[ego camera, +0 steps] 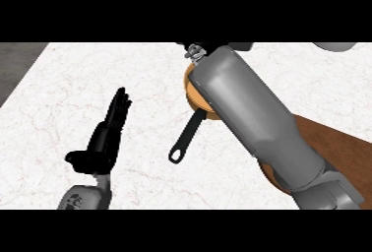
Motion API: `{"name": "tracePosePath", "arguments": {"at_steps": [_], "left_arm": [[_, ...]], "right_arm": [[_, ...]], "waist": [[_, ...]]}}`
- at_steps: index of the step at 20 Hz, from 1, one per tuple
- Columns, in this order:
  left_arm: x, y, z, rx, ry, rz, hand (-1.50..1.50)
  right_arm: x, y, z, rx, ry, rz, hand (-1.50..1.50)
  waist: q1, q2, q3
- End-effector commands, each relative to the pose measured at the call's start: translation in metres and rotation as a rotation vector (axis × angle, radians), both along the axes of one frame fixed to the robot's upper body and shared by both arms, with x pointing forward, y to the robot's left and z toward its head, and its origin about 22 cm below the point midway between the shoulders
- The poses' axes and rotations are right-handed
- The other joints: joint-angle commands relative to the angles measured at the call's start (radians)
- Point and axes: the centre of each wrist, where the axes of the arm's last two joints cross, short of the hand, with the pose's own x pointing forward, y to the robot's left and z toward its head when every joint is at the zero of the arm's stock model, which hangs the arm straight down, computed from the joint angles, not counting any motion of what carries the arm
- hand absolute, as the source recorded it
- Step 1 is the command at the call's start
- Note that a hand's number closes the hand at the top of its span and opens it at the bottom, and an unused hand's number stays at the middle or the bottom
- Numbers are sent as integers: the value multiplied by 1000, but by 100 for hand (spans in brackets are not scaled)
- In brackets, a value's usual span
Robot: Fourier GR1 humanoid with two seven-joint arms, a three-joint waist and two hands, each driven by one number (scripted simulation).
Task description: Pick the tomato from the cutting board and place it in the pot
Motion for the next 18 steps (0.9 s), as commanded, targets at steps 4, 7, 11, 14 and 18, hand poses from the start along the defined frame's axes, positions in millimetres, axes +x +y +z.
{"name": "tracePosePath", "arguments": {"at_steps": [4, 7, 11, 14, 18], "left_arm": [[-3, 27, -9, -13, 4, 64, 0], [-16, 31, -8, -7, 17, 62, 0], [-6, 14, 1, -17, -10, 69, 0], [-16, 15, -9, -13, 4, 70, 0], [-24, 14, -16, -7, 27, 82, 0]], "right_arm": [[13, -2, -18, 166, 54, -137, 150], [19, -9, -32, 192, 123, -130, 150], [29, -20, -56, 248, 200, -151, 150], [32, -33, -83, 281, 255, -190, 150], [39, -55, -110, 344, 408, -294, 150]], "waist": [[-55, -5, 2], [-61, -9, 3], [-62, -5, 3], [-70, -7, 4], [-87, -9, 4]]}}
